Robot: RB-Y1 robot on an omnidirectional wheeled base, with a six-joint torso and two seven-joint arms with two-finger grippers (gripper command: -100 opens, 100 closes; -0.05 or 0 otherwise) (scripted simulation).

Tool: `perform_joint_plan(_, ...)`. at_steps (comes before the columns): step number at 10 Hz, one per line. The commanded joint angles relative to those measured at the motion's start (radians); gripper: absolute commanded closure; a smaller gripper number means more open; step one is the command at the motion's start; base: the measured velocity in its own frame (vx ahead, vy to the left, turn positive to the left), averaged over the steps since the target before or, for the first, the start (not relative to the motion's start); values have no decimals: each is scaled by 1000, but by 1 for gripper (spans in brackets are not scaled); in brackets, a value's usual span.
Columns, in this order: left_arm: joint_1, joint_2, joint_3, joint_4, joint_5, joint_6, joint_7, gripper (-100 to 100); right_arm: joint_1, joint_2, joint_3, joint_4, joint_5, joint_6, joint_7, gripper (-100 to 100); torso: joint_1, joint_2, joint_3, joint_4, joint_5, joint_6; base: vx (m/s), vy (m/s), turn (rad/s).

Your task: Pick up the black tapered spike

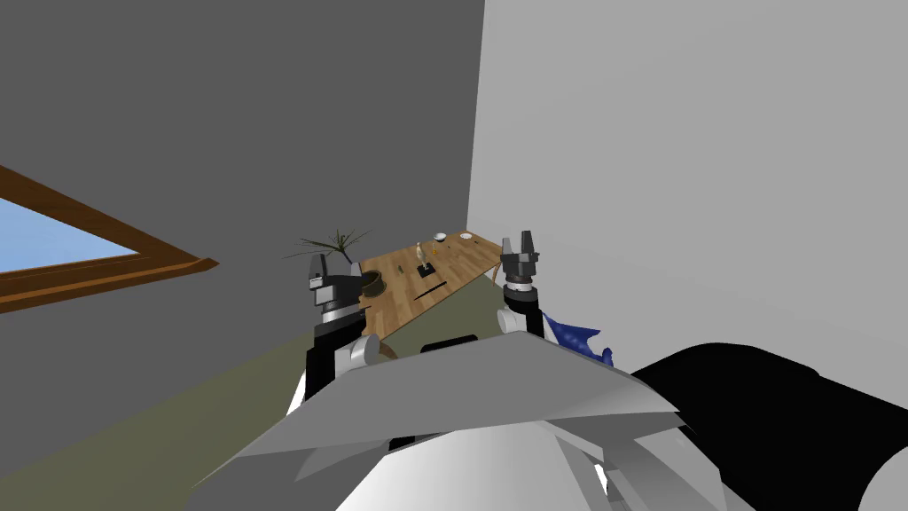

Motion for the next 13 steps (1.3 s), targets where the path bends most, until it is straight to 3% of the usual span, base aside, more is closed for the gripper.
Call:
perform_joint_plan(1, -5, 35, 4, 8, 6, 20, 4, -100, 0, 0, 0, 0, 0, 0, 0, 0, 0, 0, 0, 0, 0, 0, 5, -16, -15)
perform_joint_plan(5, -37, 136, 26, 53, 39, 129, 29, -100, 0, 0, 0, 0, 0, 0, 0, 0, -3, -1, -1, 0, -1, 0, 15, -51, -30)
perform_joint_plan(6, -37, 136, 26, 53, 39, 141, 29, -100, 0, 0, 0, 0, 0, 0, 0, 0, -4, -2, -1, 0, -1, 0, 15, -47, -11)
perform_joint_plan(8, -62, 177, 43, 90, 64, 208, 47, -100, 0, 0, 0, 0, 0, 0, 0, 0, -3, -1, -1, 0, -1, 0, 16, -51, -45)
perform_joint_plan(13, -92, 209, 64, 136, 92, 342, 69, -100, 0, 0, 0, 0, 0, 0, 0, 0, -4, -2, -1, 0, -1, 0, 20, -51, -32)
